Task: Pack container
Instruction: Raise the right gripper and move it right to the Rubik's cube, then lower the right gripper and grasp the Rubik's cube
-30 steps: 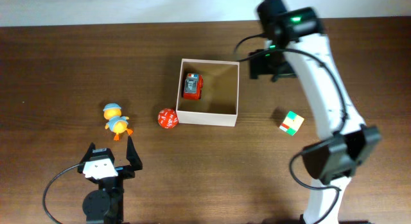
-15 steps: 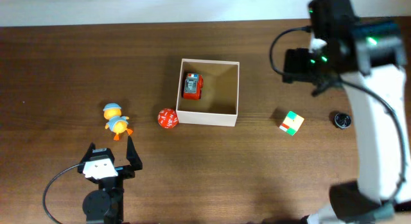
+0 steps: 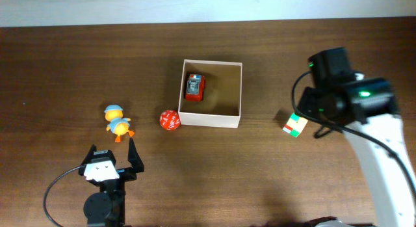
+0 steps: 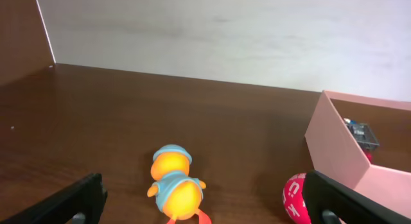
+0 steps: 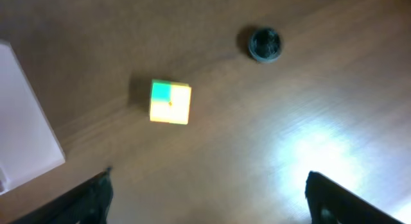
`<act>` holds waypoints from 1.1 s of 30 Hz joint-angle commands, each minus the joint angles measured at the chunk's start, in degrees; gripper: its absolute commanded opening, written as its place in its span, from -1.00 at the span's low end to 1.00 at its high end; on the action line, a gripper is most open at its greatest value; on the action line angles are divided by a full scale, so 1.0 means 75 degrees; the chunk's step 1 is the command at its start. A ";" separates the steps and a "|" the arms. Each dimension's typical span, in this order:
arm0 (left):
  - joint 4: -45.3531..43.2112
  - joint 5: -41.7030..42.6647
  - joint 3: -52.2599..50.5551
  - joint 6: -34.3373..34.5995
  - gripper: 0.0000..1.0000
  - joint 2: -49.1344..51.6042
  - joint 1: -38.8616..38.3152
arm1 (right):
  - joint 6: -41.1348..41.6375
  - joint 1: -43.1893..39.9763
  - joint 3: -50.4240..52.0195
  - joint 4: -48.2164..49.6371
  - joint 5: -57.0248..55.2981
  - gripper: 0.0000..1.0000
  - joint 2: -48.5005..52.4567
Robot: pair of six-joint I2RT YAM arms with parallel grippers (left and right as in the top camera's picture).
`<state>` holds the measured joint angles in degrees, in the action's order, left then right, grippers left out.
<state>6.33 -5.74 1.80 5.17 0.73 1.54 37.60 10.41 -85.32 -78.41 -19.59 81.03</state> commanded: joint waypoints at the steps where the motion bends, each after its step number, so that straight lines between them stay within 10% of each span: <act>1: -0.0017 0.0131 -0.0050 -0.0122 0.99 -0.0047 0.0038 | 0.1131 -0.0055 0.1326 0.1189 -0.0216 0.89 0.0041; 10: -0.0017 0.0131 -0.0050 -0.0122 0.99 -0.0047 0.0038 | 0.2084 -0.0300 0.2859 0.3923 0.0455 0.98 0.0519; 33: -0.0017 0.0131 -0.0050 -0.0119 0.99 -0.0047 0.0038 | -0.0029 -0.1448 0.2906 0.4456 0.2579 0.98 0.1760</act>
<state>6.33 -5.74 1.80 5.17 0.73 1.54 41.63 1.91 -63.79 -45.15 -5.17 93.93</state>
